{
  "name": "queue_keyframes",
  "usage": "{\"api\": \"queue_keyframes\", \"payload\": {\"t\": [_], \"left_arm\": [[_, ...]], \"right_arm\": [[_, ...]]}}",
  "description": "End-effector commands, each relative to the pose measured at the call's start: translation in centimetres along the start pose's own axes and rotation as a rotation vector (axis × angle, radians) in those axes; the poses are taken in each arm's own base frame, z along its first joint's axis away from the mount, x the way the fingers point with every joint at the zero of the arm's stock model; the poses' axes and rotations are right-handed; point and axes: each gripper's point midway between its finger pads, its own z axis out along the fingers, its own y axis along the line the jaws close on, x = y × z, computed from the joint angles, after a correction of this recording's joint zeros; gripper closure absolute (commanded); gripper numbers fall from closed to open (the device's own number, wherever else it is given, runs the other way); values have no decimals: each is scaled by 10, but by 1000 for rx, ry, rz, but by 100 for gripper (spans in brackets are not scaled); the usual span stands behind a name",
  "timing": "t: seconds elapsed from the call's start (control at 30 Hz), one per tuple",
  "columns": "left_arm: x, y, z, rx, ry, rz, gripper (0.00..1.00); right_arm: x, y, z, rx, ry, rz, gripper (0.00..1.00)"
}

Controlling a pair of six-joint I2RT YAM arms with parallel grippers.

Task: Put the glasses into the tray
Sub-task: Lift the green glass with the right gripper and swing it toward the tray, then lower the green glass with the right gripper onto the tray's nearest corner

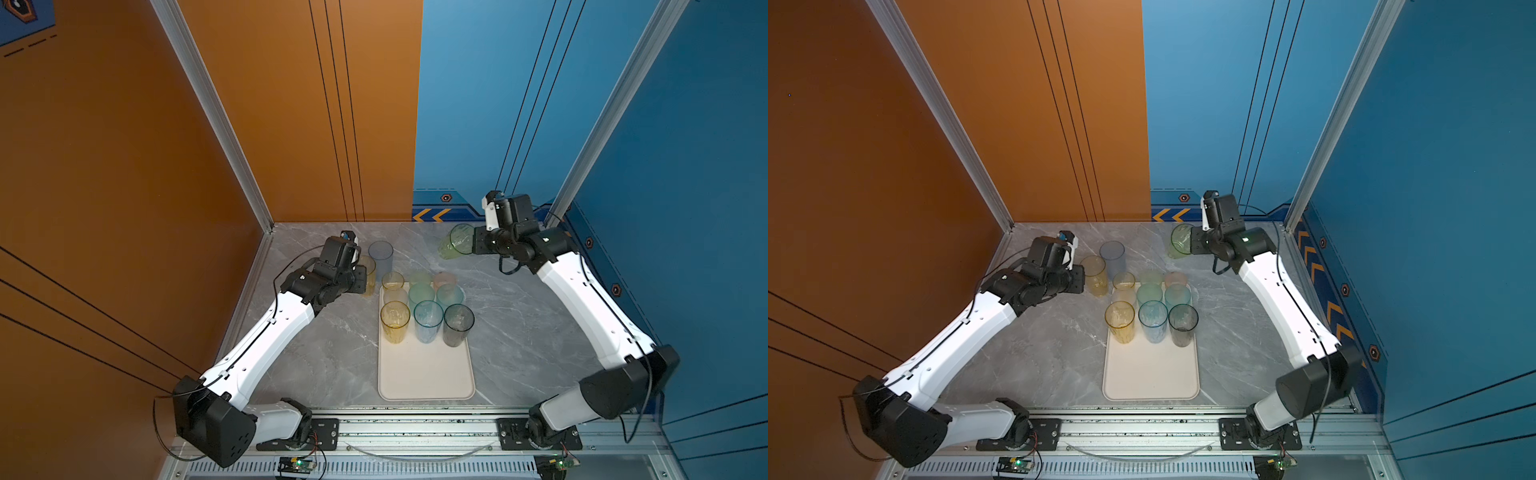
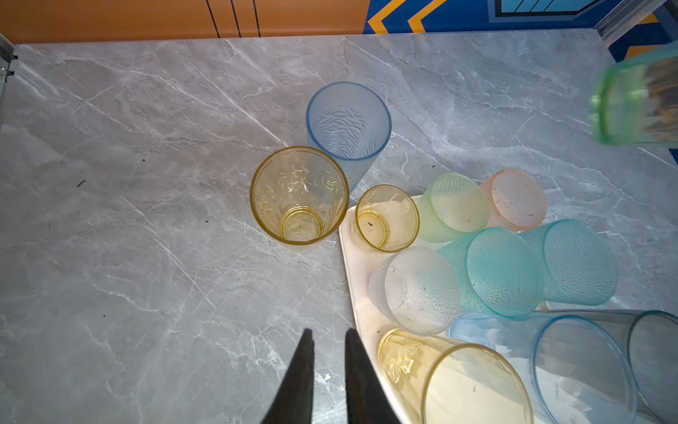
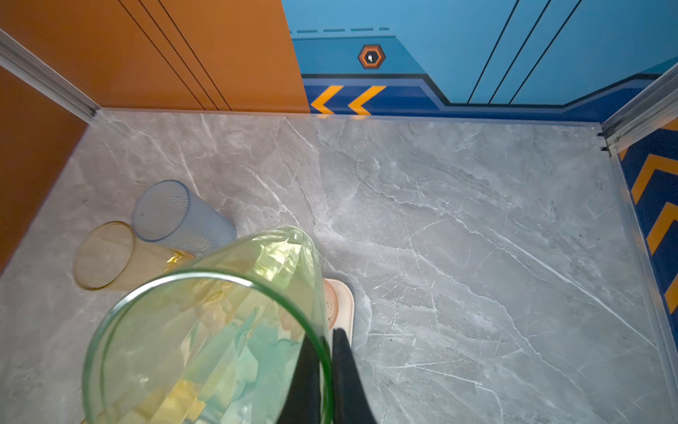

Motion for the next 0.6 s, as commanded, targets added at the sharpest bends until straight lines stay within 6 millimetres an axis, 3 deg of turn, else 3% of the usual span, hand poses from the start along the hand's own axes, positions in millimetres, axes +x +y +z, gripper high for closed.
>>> {"api": "queue_keyframes", "payload": {"t": [0.0, 0.2, 0.27, 0.4, 0.57], "left_arm": [[-1, 4, -6, -10, -5, -4, 81], [-10, 2, -7, 3, -10, -9, 81], [-14, 2, -7, 3, -15, -8, 81], [-24, 0, -7, 9, -24, -5, 81], [-32, -3, -5, 12, -31, 0, 81]], "right_arm": [[1, 18, -49, -148, -65, -43, 100], [38, 55, -122, -385, -90, -150, 100], [53, 62, -137, -427, -70, -174, 100], [95, 64, -146, -425, 42, -228, 100], [147, 66, -138, -389, 183, -276, 100]]}}
